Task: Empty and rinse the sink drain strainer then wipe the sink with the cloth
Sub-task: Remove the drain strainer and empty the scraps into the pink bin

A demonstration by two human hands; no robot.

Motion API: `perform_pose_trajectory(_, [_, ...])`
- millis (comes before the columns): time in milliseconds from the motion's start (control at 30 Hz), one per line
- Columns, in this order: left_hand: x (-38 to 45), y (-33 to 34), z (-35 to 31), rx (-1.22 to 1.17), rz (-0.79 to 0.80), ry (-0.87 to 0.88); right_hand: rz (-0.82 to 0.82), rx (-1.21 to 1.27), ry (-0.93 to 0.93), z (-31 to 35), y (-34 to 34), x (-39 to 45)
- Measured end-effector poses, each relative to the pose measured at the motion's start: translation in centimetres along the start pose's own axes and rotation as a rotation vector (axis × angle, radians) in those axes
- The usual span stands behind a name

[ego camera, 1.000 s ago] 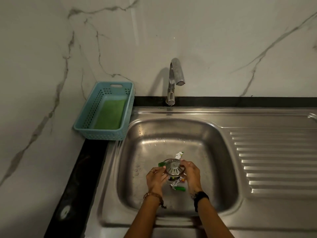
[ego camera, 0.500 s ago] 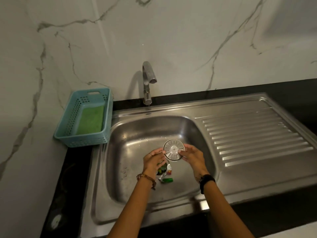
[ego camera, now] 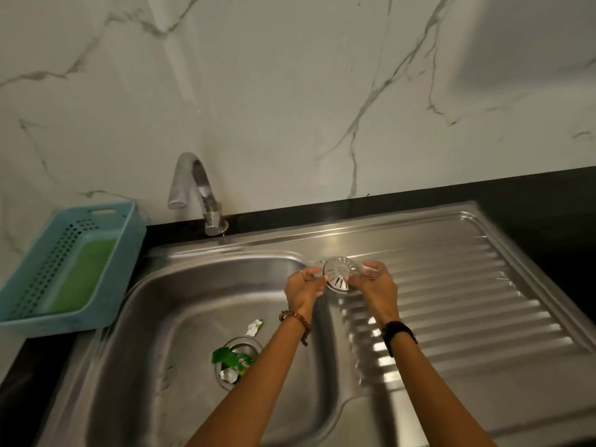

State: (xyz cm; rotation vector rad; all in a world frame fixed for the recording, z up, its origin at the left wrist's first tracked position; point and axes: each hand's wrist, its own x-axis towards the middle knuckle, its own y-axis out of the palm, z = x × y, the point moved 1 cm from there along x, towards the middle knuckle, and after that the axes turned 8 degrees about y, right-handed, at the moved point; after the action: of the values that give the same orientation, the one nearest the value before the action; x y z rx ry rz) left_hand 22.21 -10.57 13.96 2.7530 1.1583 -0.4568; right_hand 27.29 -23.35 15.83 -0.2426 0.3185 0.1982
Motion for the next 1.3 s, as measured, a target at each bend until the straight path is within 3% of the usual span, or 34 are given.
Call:
perform_pose_trajectory(300, [3.3,4.1,-0.2,0.196,-0.130,0.042,0.101,-0.123,-0.030,0.3,-0.8,6.0])
perform_pose_trajectory(600, [3.1,5.1,0.8,0.228,-0.154,0.083,0.045,-0.301,-0.084,-0.3,-0.2,6.5])
perform_pose_trajectory(667, [2.8,4.6,0.9,0.198,-0.143,0.078,0.019,-0.329,-0.096,-0.1,0.0,6.1])
perform_pose_trajectory(800, [1.3,1.6,1.6,0.169,-0.097,0.135,-0.070,-0.156,-0.164,0.6,1.6,2.7])
perform_pose_trajectory(900, [-0.6,-4.5,3.6,0.406,-0.064,0.195,0.019,-0.111,-0.229,0.0,5.2,-2.0])
perform_pose_trajectory(967, [-1.7,-9.5,5.7,0.572,-0.062,0.143,0.139,-0.228,-0.173,-1.5,8.3,-4.5])
perform_pose_trajectory(1067, [-2.1,-16.8,8.8,0.849,-0.090,-0.052,0.337,-0.381,0.062,-5.4,13.4,-7.0])
perform_pose_trajectory(1133, [-1.9,-20.0,10.3,0.914,-0.058,-0.112,0.384,-0.442,0.210,-8.2,15.7,-8.1])
perform_pose_trajectory(1300, [-0.4,-22.6,13.5,1.120,0.264,-0.036,0.345,-0.760,0.495,-13.4,18.6,-9.0])
